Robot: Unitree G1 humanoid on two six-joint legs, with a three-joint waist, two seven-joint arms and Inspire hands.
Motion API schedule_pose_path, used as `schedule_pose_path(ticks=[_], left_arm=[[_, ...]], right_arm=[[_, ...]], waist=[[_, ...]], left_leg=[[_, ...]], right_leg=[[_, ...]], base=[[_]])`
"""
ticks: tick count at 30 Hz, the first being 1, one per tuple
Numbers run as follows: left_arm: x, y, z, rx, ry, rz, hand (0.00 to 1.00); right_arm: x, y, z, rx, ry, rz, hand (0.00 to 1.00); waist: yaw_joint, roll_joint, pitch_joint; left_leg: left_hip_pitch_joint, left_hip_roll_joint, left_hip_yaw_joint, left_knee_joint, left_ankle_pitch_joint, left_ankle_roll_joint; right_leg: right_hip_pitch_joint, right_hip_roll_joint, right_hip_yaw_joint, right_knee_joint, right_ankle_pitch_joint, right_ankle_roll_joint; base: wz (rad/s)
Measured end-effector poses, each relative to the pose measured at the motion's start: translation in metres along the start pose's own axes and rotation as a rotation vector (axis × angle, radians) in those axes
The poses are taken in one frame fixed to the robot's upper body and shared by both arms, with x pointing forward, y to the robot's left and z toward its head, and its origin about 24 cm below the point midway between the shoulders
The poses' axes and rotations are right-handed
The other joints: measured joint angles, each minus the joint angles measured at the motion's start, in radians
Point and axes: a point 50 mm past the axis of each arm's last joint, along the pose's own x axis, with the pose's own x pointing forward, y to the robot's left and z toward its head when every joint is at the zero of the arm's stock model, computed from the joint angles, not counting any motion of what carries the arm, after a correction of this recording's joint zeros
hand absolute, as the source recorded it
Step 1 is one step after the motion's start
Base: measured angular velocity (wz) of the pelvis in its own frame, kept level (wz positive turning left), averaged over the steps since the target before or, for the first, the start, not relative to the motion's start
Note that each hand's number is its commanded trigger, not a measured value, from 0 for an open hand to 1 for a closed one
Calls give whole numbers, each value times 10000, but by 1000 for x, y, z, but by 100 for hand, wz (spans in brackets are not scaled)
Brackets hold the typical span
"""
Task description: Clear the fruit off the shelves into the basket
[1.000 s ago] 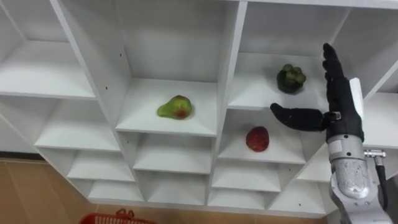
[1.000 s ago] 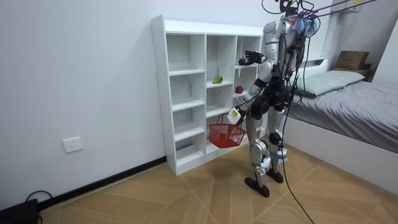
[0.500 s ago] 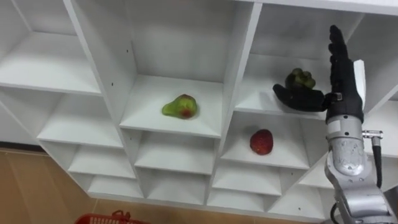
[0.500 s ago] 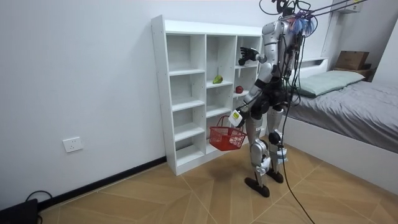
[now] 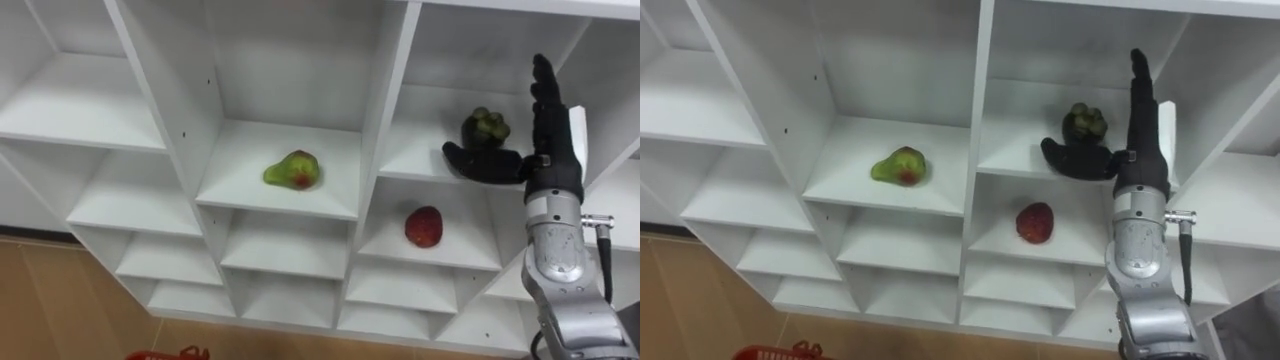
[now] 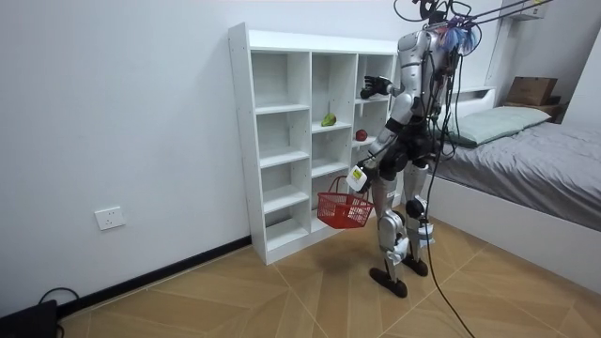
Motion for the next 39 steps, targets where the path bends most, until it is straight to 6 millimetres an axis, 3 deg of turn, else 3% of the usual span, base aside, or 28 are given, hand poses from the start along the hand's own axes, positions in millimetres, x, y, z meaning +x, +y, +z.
schedule_pose_path(ticks=[7,15,33,35,36,37,39], left_arm=[[0,0,-1,-19,22,1,100],[-1,0,-2,-89,62,53,100],[-1,2,-6,-283,341,285,100],[-1,2,-7,-296,389,290,100],[-1,2,-7,-298,414,289,100],[-1,2,-7,-299,425,290,100],[-1,2,-7,-310,440,290,100]], right_arm=[[0,1,-4,132,269,221,0],[-1,3,-18,-7,1022,655,0],[0,6,-24,-167,1233,1552,0],[0,5,-24,-235,1226,1627,70],[0,5,-24,-302,1213,1682,92],[0,5,-24,-346,1206,1697,100],[0,5,-24,-390,1201,1705,100]], waist=[[-8,-31,-12],[-17,-112,27],[-38,-159,33],[-43,-145,38],[-43,-148,34],[-46,-144,35],[-56,-139,33]], left_leg=[[47,-1,-14,12,6,0],[10,-3,-10,18,16,-5],[7,-12,-166,160,13,-6],[7,-14,-189,155,13,-7],[9,-14,-197,158,13,-8],[9,-14,-204,161,13,-8],[17,-14,-215,169,13,-8]], right_leg=[[12,-8,-6,0,0,0],[16,-9,8,1,1,-1],[138,-7,-18,17,9,-15],[146,-7,-26,20,9,-16],[152,-5,-59,19,9,-16],[157,-5,-89,19,9,-17],[168,-6,-104,20,10,-17]], base=[[0],[0],[1],[0],[0],[0],[0]])
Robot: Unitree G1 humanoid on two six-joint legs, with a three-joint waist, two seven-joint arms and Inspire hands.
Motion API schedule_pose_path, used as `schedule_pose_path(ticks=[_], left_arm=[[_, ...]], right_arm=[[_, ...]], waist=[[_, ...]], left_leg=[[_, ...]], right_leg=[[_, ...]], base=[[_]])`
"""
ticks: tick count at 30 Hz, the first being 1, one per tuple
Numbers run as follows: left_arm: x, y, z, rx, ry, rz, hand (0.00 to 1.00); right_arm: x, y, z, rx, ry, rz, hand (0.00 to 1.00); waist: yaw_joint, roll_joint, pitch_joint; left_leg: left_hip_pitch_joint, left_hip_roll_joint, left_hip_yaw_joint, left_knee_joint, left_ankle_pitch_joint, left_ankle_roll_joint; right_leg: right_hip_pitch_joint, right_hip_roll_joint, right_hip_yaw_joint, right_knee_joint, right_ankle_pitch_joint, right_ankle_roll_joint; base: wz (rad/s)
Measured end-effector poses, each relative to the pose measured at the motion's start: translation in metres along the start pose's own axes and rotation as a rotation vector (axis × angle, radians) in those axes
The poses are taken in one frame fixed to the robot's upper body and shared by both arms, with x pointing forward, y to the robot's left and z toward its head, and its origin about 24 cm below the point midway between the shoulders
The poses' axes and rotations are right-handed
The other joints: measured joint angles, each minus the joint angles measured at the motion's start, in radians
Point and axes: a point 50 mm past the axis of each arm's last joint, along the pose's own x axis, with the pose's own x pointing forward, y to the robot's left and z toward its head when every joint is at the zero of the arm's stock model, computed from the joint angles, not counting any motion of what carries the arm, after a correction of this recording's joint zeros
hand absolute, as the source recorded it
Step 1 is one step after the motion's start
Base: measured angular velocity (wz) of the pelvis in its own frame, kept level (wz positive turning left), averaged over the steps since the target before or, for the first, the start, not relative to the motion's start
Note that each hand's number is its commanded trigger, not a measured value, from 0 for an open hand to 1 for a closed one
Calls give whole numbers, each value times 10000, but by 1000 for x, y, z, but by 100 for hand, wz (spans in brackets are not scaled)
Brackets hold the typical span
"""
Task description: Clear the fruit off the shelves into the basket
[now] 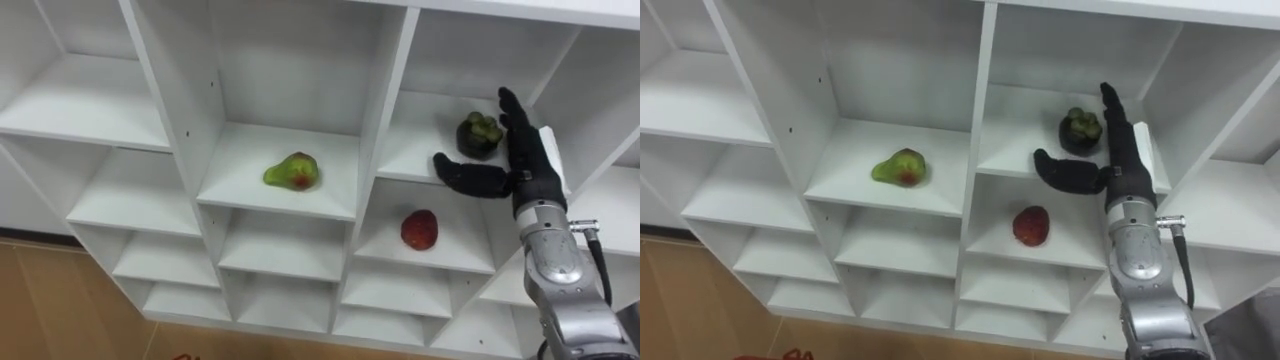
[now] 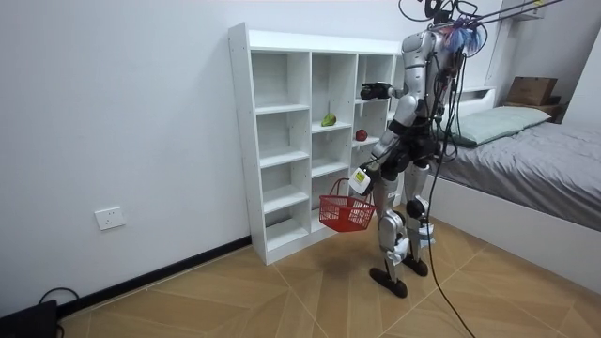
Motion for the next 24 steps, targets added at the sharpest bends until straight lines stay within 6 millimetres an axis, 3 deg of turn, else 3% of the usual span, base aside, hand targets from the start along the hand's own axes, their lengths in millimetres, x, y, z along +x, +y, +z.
schedule_pose_path(ticks=[12,24], left_arm=[[0,0,0,-22,2,8,100],[0,0,1,-64,-20,13,100]], right_arm=[[4,-18,2,-317,-88,-549,100],[4,-13,-3,-372,168,-162,100]], waist=[[15,-4,-10],[76,-60,-23]], left_leg=[[95,5,-11,-11,0,0],[164,2,-40,-42,-1,0]], right_leg=[[81,4,-11,-7,0,0],[164,0,-39,-16,-1,2]], base=[[0],[0]])
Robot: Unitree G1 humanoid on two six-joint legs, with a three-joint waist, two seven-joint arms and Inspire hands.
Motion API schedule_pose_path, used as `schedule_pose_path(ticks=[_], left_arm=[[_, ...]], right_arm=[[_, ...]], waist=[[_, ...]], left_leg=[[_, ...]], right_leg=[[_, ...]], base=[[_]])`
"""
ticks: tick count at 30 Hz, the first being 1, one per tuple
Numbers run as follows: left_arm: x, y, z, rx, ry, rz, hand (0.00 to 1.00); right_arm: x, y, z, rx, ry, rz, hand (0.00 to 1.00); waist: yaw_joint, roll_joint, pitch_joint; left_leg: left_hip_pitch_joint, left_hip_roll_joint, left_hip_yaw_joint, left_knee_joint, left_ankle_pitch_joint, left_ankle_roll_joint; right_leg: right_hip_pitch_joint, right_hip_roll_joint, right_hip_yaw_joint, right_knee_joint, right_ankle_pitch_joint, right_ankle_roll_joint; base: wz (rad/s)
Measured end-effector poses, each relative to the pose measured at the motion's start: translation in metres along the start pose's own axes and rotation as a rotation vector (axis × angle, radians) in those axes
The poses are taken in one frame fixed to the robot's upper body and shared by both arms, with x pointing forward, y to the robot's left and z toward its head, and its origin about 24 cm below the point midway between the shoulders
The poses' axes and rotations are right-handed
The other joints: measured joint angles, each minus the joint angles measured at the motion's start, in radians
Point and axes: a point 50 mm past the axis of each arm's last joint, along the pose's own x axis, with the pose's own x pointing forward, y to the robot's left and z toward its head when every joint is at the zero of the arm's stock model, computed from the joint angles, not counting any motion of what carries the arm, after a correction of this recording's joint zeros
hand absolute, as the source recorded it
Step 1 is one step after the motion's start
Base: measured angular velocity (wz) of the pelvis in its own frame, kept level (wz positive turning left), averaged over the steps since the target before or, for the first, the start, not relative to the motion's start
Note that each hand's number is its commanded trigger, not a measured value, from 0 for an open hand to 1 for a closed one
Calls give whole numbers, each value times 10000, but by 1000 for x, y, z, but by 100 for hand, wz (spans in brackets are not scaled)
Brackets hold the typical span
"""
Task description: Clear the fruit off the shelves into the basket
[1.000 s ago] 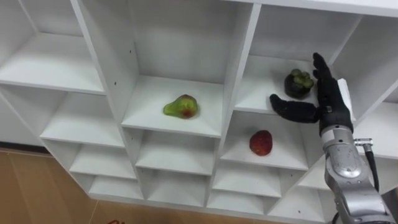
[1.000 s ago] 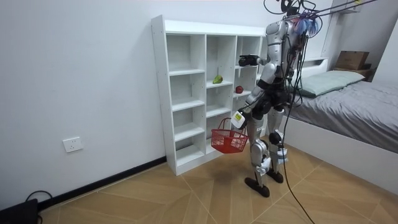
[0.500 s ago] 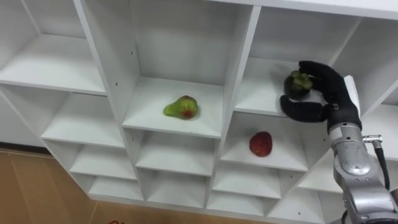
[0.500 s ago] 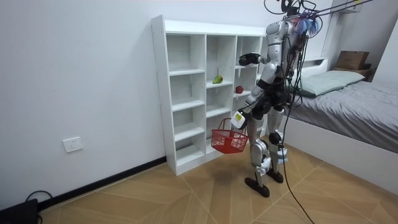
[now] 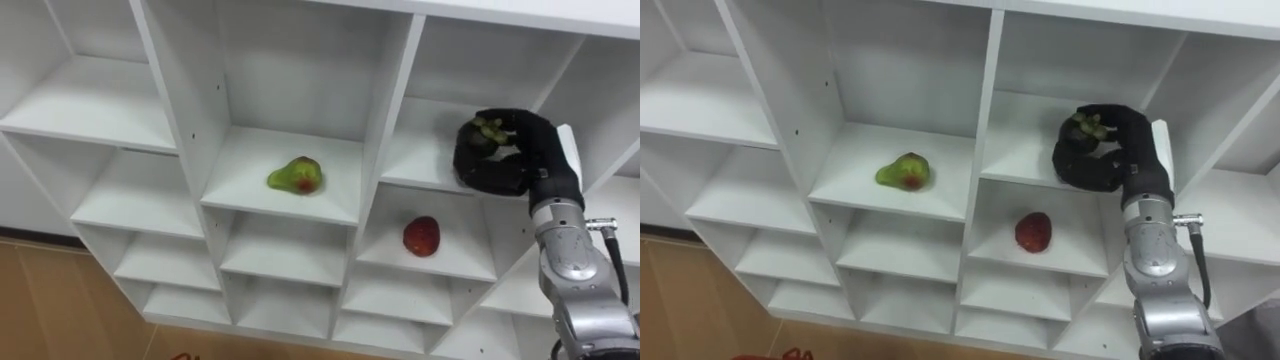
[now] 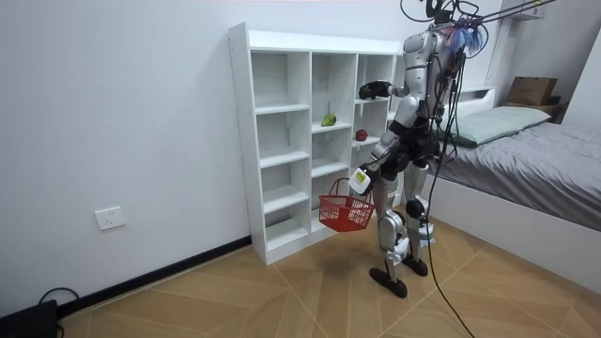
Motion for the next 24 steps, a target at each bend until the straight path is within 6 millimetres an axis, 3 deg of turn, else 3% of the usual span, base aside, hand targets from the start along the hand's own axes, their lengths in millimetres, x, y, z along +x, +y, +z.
schedule_pose_path(ticks=[9,18,24], left_arm=[[0,0,-1,0,24,-15,100],[0,-3,-3,73,123,-92,100],[0,-4,-2,69,30,-127,100]], right_arm=[[0,2,4,-266,-195,66,100],[-2,9,12,-386,-508,343,100],[-14,19,34,-316,-1577,922,100]], waist=[[-15,59,-10],[-50,180,-78],[-76,189,-80]], left_leg=[[-47,0,31,-2,0,0],[-23,11,99,-42,2,-1],[-22,8,175,-75,3,0]], right_leg=[[-56,3,32,14,0,0],[-93,19,155,13,0,0],[-114,12,163,12,0,0]], base=[[0],[-2],[-1]])
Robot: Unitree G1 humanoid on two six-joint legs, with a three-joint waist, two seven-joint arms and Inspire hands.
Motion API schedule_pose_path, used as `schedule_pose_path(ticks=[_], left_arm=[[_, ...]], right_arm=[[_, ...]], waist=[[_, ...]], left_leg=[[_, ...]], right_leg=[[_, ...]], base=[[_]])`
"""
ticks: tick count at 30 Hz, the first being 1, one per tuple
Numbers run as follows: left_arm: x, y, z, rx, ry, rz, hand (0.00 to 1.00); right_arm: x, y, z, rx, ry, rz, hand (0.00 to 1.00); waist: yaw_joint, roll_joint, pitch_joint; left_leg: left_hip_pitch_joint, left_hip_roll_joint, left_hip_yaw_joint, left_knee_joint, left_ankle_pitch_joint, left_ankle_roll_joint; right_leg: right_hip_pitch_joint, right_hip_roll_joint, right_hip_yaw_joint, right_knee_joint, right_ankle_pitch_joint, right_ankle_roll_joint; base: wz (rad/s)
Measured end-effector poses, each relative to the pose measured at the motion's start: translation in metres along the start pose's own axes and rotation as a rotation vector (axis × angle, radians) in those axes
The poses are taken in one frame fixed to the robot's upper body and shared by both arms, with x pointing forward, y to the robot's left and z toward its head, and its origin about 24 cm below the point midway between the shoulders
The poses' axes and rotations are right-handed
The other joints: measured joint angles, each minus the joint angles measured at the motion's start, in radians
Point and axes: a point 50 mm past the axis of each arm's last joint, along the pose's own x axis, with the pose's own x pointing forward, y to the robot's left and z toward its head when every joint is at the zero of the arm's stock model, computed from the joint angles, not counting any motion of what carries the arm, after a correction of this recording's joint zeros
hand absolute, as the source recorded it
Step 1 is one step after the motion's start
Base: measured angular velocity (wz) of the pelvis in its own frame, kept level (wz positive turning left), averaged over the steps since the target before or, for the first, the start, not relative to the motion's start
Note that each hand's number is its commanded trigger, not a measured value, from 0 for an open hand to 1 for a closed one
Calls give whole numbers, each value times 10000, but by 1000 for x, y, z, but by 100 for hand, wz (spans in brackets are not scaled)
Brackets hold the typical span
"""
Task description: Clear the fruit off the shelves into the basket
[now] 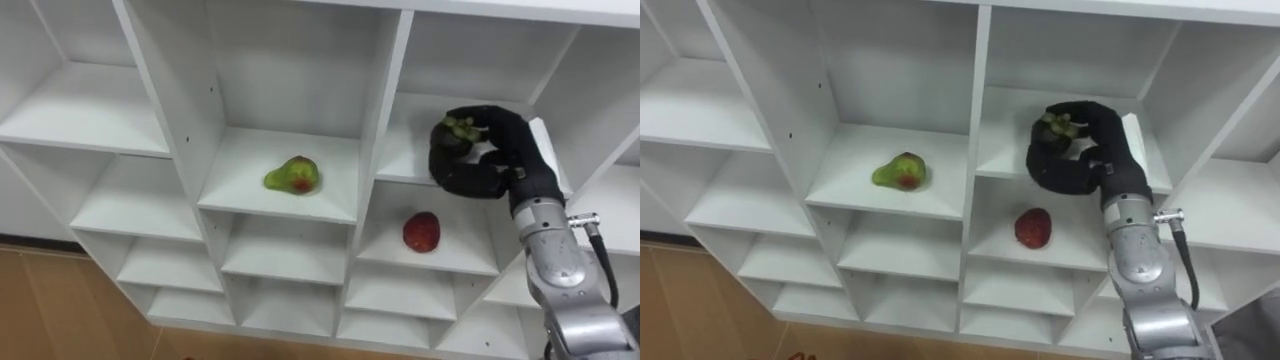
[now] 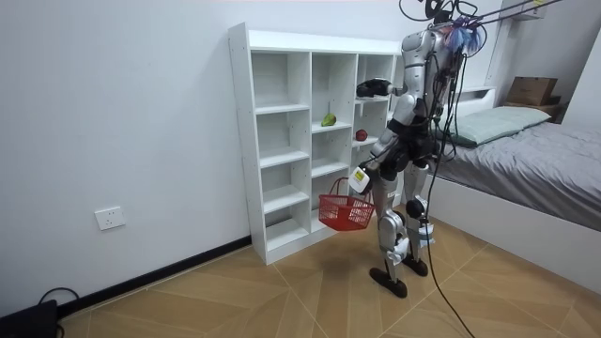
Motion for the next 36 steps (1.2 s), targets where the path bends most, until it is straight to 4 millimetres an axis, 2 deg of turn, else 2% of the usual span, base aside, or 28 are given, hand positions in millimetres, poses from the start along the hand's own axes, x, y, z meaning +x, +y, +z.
schedule_pose_path(ticks=[1,6,8,11,17,24,28,33,36], left_arm=[[0,0,1,9,-23,0,100],[1,0,5,5,-151,-3,100],[1,0,6,1,-182,4,100],[2,0,9,6,-274,12,100],[2,0,13,-35,-464,-4,100],[3,-5,18,-316,-701,-182,100],[4,-8,23,-112,-865,-306,100],[5,-14,32,280,-1093,-684,100],[5,-14,34,303,-1132,-733,100]], right_arm=[[0,0,4,-42,-188,7,100],[-6,-3,53,-132,-2375,178,100],[-10,-2,59,-129,-2690,427,100],[-18,0,56,-125,-2545,870,100],[-28,5,43,-185,-1939,1654,100],[-32,8,56,-63,-2437,2032,100],[-37,21,56,103,-2424,2796,100],[-44,42,53,136,-2198,3778,100],[-46,47,52,-63,-2123,4162,100]], waist=[[-20,0,0],[-98,24,16],[-128,55,37],[-190,69,41],[-264,180,-13],[-259,139,-15],[-258,52,-32],[-255,109,4],[-256,136,15]], left_leg=[[-2,-1,-16,0,0,0],[-35,0,-41,-3,-1,-1],[-34,0,-32,-7,-1,0],[-31,-3,-26,-16,-1,0],[0,6,102,-58,0,0],[-4,19,227,-80,0,0],[-34,32,267,-95,-1,0],[-46,37,327,-114,-1,1],[-58,37,328,-118,-1,1]], right_leg=[[-3,0,-4,-2,0,0],[-14,6,-9,-11,-1,1],[-13,5,-7,-10,0,1],[-14,-1,-6,-8,0,1],[-55,12,75,1,0,1],[-134,27,241,11,0,1],[-176,36,244,22,2,1],[-206,36,251,23,5,4],[-225,37,252,22,5,4]], base=[[0],[1],[0],[0],[-6],[-6],[-1],[-1],[0]])
